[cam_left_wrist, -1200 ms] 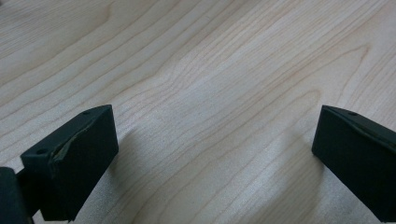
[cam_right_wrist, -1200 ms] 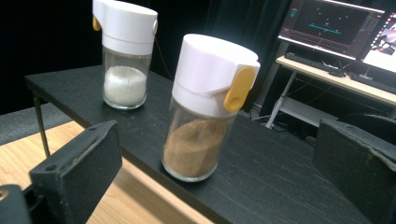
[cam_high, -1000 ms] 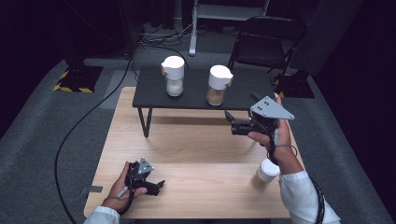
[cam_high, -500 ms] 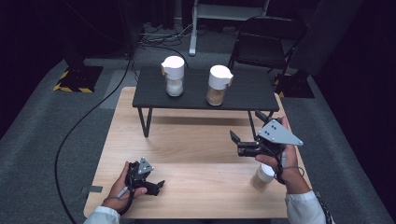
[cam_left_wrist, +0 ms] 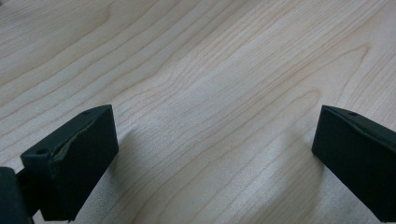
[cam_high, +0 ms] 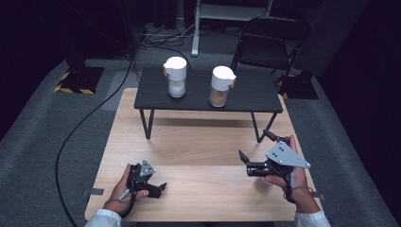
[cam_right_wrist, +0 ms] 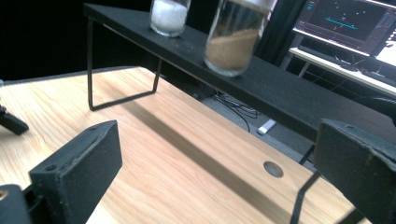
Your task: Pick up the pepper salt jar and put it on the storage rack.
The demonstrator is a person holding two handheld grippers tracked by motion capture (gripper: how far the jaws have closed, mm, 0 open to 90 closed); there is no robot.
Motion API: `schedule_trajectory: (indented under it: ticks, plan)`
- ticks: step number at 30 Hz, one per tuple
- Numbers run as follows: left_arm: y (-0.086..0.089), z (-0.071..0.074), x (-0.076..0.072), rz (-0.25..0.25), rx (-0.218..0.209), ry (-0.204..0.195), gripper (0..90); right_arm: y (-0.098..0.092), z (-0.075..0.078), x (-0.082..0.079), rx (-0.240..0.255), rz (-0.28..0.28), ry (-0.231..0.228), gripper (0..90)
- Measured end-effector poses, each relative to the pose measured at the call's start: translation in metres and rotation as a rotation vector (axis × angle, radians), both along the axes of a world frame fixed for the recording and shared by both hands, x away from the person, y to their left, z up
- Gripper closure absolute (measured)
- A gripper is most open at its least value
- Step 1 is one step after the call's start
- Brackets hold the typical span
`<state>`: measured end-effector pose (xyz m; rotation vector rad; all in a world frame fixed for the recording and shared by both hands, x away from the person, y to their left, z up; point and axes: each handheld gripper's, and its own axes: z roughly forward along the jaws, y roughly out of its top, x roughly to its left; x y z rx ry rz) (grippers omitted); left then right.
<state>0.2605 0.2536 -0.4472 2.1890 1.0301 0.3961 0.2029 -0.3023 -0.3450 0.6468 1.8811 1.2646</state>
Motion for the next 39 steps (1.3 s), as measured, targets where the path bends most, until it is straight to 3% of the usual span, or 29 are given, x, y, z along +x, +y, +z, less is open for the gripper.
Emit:
schedule_trajectory:
  ticks: [17, 29, 39]
  plan:
    - [0.000, 0.000, 0.000, -0.001, 0.001, -0.002, 0.0, -0.042, -0.031, -0.029, -0.032, -0.067, 0.034, 1.0]
    - [0.000, 0.000, 0.000, 0.000, -0.001, 0.000, 0.0, -0.070, -0.048, -0.039, -0.044, -0.050, 0.091, 1.0]
    - [0.000, 0.000, 0.000, -0.001, 0.001, -0.002, 0.0, -0.079, -0.060, -0.042, -0.067, -0.051, 0.141, 1.0]
